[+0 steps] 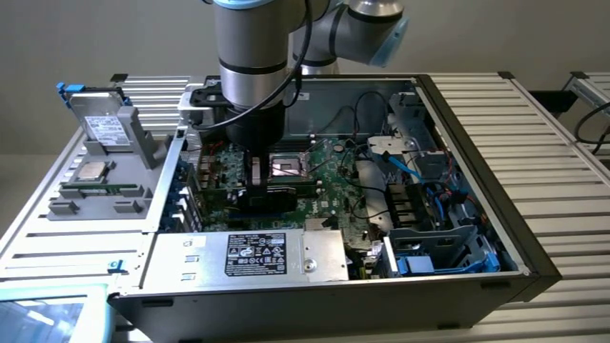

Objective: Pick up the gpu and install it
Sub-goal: 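Insert the gpu into the slot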

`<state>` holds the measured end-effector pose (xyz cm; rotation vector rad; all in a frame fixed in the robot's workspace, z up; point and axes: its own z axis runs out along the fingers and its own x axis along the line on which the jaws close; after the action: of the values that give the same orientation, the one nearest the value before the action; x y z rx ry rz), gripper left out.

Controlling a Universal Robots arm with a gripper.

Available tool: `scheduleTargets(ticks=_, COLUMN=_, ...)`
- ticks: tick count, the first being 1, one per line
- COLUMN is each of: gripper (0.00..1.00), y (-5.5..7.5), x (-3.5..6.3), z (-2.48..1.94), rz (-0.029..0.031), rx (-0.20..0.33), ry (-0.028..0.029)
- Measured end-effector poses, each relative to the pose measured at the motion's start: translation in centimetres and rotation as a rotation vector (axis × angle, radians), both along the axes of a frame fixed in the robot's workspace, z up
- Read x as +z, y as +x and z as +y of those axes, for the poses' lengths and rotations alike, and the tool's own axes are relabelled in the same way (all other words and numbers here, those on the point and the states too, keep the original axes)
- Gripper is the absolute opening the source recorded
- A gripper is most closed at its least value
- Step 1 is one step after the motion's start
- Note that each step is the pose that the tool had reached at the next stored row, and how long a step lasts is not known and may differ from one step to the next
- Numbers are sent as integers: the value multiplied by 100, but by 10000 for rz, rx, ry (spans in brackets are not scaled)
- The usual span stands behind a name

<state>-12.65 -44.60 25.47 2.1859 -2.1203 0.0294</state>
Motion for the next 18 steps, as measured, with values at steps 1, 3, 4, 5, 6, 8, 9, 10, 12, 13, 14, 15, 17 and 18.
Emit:
scheduleTargets(ticks=1, gripper=29, y=0, x=0, z=0, rz=0, rx=0, ry=1)
scheduleTargets(ticks=3, gripper=29, y=4, x=3, z=0, rz=-2, rx=-16, ry=3)
scheduleTargets(ticks=4, gripper=29, y=5, x=9, z=1, rz=-2, rx=-27, ry=5)
scheduleTargets(ticks=5, gripper=29, y=6, x=19, z=0, rz=1, rx=-32, ry=2)
scheduleTargets(ticks=6, gripper=29, y=7, x=24, z=0, rz=2, rx=-36, ry=1)
scheduleTargets(ticks=8, gripper=29, y=7, x=25, z=1, rz=0, rx=-41, ry=4)
scheduleTargets(ticks=9, gripper=28, y=7, x=25, z=0, rz=0, rx=-42, ry=4)
scheduleTargets(ticks=10, gripper=28, y=7, x=26, z=0, rz=2, rx=-42, ry=2)
scheduleTargets(ticks=12, gripper=28, y=7, x=27, z=0, rz=3, rx=-42, ry=0)
scheduleTargets(ticks=13, gripper=28, y=7, x=27, z=0, rz=3, rx=-42, ry=1)
scheduleTargets(ticks=14, gripper=28, y=7, x=27, z=0, rz=3, rx=-42, ry=0)
scheduleTargets(ticks=15, gripper=28, y=7, x=27, z=0, rz=3, rx=-42, ry=0)
scheduleTargets(ticks=17, gripper=28, y=11, x=33, z=0, rz=7, rx=-47, ry=-2)
scheduleTargets(ticks=18, gripper=28, y=15, x=33, z=-1, rz=6, rx=-57, ry=-1)
